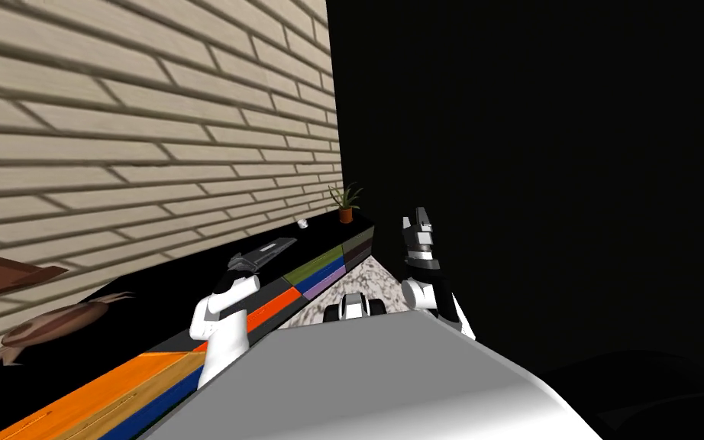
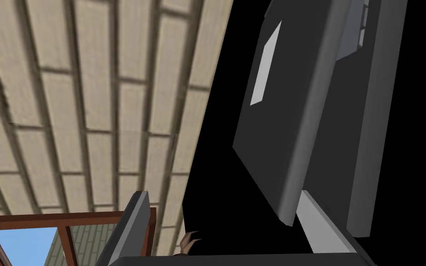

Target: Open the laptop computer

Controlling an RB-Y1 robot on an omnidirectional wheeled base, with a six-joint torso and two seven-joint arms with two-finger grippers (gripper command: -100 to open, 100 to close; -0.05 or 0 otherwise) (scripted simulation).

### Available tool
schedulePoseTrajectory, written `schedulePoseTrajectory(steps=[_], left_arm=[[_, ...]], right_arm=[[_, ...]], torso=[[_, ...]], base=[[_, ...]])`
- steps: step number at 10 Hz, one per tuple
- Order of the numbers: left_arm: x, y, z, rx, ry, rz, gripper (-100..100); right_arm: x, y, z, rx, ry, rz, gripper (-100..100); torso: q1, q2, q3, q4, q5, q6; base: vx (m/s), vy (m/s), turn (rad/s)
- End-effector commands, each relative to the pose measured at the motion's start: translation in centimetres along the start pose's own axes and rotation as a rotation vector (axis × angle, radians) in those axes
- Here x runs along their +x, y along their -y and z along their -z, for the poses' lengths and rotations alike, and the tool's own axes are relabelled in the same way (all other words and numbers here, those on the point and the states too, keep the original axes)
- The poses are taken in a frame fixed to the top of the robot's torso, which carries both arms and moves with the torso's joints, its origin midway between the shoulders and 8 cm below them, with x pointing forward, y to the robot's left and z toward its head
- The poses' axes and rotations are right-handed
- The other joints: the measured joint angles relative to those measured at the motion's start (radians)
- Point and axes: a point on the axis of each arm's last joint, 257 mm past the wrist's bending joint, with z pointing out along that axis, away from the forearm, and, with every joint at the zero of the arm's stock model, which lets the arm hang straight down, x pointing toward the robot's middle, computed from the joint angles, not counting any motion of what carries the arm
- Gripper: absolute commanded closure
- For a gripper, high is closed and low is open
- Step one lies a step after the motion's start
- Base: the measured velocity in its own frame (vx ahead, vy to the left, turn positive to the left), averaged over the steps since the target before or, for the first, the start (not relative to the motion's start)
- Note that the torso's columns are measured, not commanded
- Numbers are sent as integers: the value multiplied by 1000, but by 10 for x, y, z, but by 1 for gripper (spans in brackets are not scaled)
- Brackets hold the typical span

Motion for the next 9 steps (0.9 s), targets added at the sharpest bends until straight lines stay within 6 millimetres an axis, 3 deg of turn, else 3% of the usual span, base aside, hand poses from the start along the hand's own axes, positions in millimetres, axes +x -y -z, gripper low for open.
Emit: schedulePoseTrajectory(steps=[1,2,3,4,5,6,9], left_arm=[[-16,18,-15,14,48,23,-100],[-32,34,-25,27,89,47,-100],[-32,32,-26,24,90,48,-100],[-48,49,-34,39,130,76,-100],[-40,43,-30,34,110,59,-100],[-41,44,-31,34,113,63,0],[-41,44,-31,34,113,63,0]], right_arm=[[0,0,0,0,0,0,0],[0,0,0,0,0,0,0],[0,0,0,0,0,0,0],[0,0,0,0,0,0,0],[0,0,0,0,0,0,0],[0,0,0,0,0,0,0],[0,0,0,0,0,0,0]], torso=[[1,0,0,-1,1,1],[2,0,0,-1,2,0],[2,2,1,-1,2,1],[2,1,1,0,2,0],[-1,1,1,0,1,1],[2,-1,0,-1,1,-1],[2,0,0,-1,2,0]], base=[[-95,-26,-152],[-128,-27,-237],[-102,-28,-156],[-109,-68,-285],[-57,-36,-71],[-11,-7,14],[-2,-1,-1]])
